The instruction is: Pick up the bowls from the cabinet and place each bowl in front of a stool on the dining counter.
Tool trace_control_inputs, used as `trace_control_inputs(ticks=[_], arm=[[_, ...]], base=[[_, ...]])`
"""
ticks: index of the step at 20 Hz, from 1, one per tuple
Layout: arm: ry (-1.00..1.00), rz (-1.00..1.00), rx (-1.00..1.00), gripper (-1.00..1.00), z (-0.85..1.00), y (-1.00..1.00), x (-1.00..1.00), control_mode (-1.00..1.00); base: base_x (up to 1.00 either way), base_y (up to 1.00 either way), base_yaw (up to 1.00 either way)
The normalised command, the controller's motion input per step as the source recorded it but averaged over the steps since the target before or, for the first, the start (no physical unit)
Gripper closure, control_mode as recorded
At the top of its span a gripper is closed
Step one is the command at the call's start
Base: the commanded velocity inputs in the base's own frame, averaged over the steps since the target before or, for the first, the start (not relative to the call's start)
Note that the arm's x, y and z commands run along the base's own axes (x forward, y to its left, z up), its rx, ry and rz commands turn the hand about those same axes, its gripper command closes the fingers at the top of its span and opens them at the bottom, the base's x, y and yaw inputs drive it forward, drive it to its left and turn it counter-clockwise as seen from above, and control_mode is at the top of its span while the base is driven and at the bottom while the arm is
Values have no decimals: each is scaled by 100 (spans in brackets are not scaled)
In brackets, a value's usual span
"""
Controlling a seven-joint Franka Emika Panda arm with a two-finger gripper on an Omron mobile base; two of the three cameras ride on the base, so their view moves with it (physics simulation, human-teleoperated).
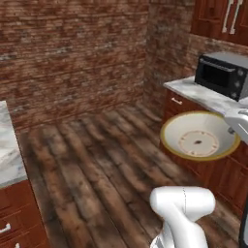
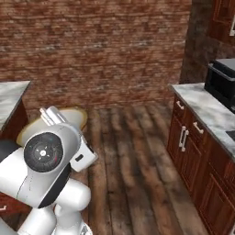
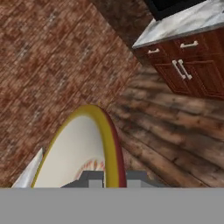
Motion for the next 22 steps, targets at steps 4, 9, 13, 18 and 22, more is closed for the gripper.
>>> trace_control_inputs(ticks=[4, 9, 13, 18, 22], arm=[[0, 0, 0, 100, 0, 0, 0, 100], [0, 0, 0, 100, 0, 0, 0, 100], [0, 0, 0, 100, 0, 0, 0, 100], [0, 0, 0, 100, 0, 0, 0, 100], [0, 0, 0, 100, 0, 0, 0, 100]], base=[[100, 0, 60], [100, -19, 60], [100, -63, 44], [100, -82, 31], [100, -85, 29]])
